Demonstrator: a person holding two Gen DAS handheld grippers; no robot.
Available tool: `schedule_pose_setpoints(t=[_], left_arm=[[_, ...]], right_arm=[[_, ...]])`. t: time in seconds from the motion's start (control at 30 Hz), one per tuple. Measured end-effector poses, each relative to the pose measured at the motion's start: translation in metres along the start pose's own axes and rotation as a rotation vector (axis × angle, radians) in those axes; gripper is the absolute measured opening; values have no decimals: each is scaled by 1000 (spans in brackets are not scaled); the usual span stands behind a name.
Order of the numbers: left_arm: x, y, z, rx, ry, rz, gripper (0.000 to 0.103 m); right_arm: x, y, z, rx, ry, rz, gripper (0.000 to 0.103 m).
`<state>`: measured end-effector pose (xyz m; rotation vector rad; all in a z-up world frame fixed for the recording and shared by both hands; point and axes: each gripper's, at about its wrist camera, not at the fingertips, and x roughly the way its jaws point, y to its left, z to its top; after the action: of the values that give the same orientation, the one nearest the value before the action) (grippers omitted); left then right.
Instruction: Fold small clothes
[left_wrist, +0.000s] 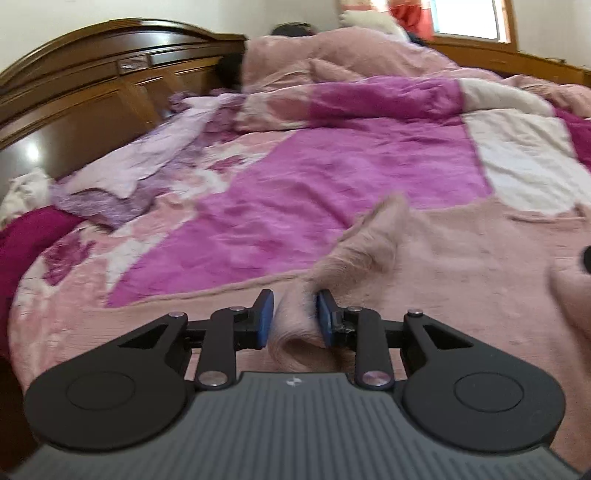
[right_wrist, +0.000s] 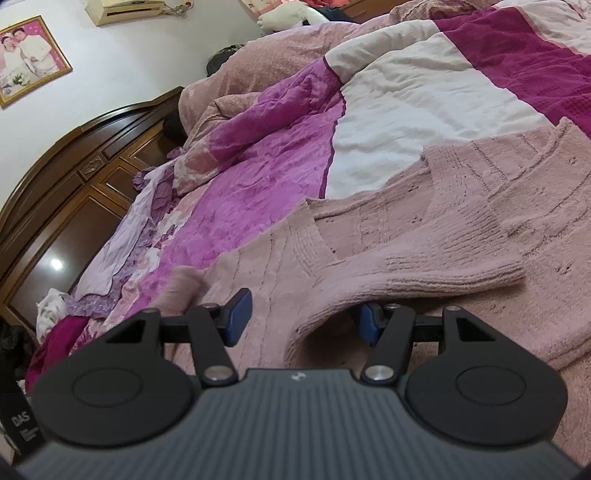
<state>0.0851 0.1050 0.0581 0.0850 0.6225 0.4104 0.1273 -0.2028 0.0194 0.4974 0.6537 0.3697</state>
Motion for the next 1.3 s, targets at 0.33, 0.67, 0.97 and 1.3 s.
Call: schedule_pose_setpoints(t=[0.33, 0.67, 0.97, 1.3], left_arm=[[12, 55, -9, -182, 104, -4, 34], [-38, 58, -1, -162, 7, -59, 56], [-70, 53, 14, -139, -37, -143, 64], [-85, -8, 28, -23, -49, -299, 65]], right_arm=[[3, 18, 0, -79, -62, -56, 16], [45, 69, -26, -341, 122, 49, 43], [13, 58, -27, -271, 157, 139, 74], [-51, 17, 6, -293, 56, -11, 74]])
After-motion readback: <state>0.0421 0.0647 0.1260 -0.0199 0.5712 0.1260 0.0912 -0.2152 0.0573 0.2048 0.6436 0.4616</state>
